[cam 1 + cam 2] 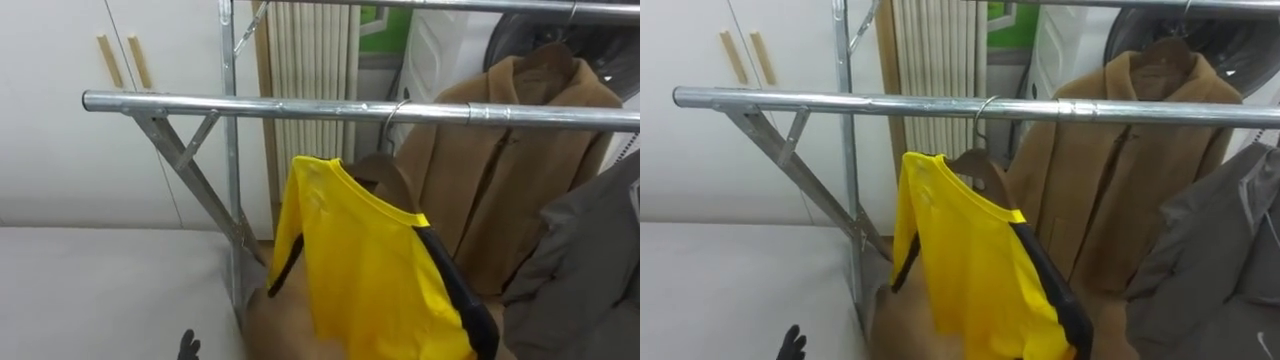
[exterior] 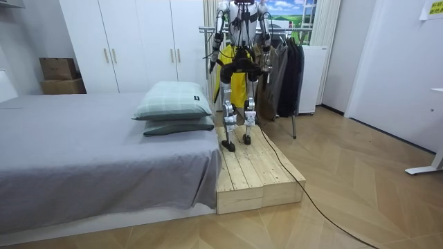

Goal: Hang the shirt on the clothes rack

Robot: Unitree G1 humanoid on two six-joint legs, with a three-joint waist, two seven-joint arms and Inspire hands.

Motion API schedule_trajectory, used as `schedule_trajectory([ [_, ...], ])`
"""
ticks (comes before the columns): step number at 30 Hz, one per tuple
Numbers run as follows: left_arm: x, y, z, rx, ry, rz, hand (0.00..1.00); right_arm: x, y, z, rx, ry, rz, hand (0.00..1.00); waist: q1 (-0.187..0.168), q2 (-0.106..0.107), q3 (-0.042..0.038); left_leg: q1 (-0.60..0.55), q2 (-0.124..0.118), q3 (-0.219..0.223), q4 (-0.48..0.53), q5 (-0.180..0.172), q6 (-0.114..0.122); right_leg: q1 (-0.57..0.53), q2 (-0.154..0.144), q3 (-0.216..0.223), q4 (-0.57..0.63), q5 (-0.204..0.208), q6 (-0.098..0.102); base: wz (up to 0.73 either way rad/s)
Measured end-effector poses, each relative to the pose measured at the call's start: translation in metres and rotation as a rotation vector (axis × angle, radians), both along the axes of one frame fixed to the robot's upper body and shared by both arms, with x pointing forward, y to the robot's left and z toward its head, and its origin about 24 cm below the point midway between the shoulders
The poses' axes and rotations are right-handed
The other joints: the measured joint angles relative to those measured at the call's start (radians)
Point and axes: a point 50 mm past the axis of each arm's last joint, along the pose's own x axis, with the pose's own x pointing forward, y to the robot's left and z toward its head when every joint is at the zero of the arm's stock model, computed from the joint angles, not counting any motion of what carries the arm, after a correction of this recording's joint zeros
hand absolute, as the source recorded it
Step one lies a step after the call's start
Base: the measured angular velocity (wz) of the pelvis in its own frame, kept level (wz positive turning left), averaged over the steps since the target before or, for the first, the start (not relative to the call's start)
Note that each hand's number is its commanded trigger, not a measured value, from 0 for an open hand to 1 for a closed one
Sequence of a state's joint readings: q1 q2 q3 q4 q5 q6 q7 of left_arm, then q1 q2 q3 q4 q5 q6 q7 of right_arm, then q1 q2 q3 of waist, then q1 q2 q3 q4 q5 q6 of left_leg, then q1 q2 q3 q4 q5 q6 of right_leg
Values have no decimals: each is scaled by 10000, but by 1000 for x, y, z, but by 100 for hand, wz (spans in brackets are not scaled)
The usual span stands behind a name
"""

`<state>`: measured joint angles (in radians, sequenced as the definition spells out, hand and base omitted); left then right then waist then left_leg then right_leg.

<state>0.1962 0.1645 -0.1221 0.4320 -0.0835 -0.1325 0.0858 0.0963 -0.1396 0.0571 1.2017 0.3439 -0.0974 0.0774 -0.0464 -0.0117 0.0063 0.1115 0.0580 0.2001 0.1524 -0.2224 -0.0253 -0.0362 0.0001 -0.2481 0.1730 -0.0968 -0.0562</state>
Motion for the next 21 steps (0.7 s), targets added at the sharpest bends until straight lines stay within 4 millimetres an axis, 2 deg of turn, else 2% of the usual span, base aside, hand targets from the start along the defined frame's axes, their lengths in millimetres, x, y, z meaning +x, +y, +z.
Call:
schedule_trajectory([
  [6, 4, -1, 2, -4, -125, -48, 0, 0, 1, 0, -8, 0, 65, 0, -10, 120, -4, -27, 4, -20, 5, 1, -1, 3, 3, -48, -17, -1, -3, 0],
  [12, 7, -1, 4, -13, -206, -83, 0, 1, 1, 0, -15, -83, 76, 0, -27, 125, -5, -134, 2, -180, 57, 0, -1, -8, -18, -167, -41, -5, -4, 7],
  [21, 16, -4, 8, 17, -478, -170, 0, 11, 5, 2, -63, -435, 470, 0, 14, 168, 18, -137, 3, -138, 109, 1, -1, -13, -20, -133, 2, -14, -11, 0],
])
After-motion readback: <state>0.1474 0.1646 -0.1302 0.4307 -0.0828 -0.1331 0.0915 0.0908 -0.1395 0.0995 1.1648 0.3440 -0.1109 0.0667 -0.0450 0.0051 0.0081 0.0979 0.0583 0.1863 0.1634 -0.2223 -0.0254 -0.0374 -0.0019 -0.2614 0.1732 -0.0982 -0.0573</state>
